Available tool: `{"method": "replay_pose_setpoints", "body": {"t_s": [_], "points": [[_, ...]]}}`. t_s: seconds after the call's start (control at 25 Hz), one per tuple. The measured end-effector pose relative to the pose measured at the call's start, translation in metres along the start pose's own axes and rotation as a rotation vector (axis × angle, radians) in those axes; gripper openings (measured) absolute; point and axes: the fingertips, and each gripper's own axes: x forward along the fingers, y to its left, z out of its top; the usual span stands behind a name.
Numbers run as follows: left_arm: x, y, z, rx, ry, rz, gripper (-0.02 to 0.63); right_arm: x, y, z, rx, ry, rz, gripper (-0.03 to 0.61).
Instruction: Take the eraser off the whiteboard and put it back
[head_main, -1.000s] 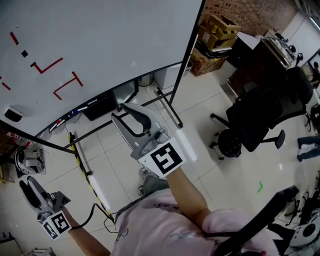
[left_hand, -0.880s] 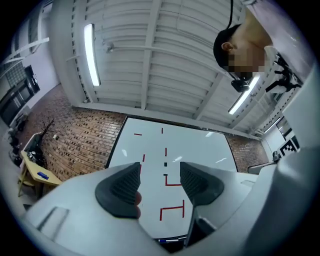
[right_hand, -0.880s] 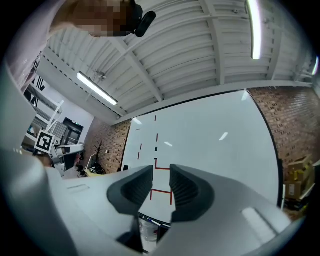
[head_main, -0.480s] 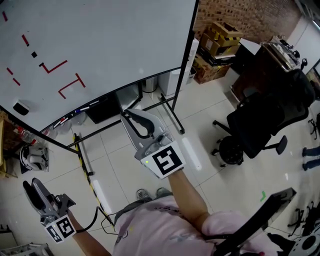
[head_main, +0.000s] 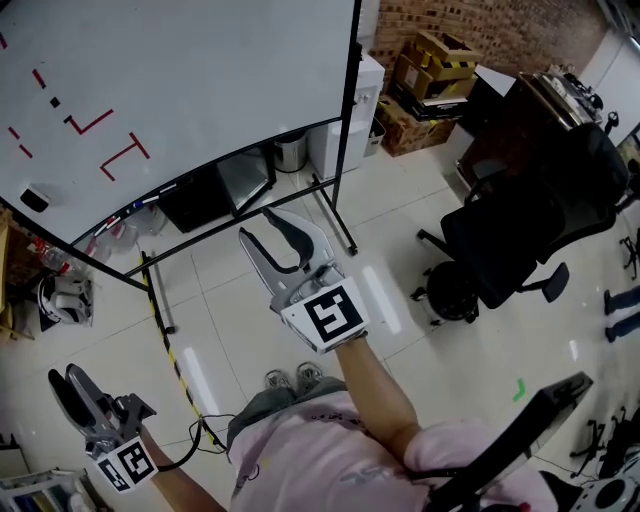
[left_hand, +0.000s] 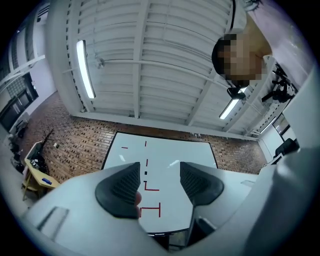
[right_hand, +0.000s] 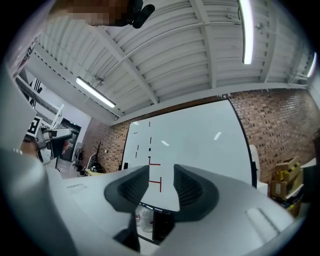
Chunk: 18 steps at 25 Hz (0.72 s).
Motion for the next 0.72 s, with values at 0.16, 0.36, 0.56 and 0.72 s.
{"method": "replay_pose_setpoints", "body": {"t_s": [0.16,0.36,0.56,0.72], "points": [[-0.012,-0.005,0.008,-0.01,-0.007,-0.001,0.259,-0.016,0.002,0.005,-0.011,0.034,0.001,0.189],[-0.014,-0.013,0.02,-0.021,-0.024,-0.01,0.259,-0.026,-0.002,0.013,-0.027,0.052,-0.013,0.201],[-0.021,-0.023,0.022,-0.03,-0.024,-0.021,0.259,-0.033,-0.003,0.015,-0.042,0.053,-0.016,0.218],[-0.024,-0.029,0.029,-0.026,-0.029,-0.034,0.259,-0.037,-0.006,0.018,-0.028,0.032,-0.031,0.218]]}}
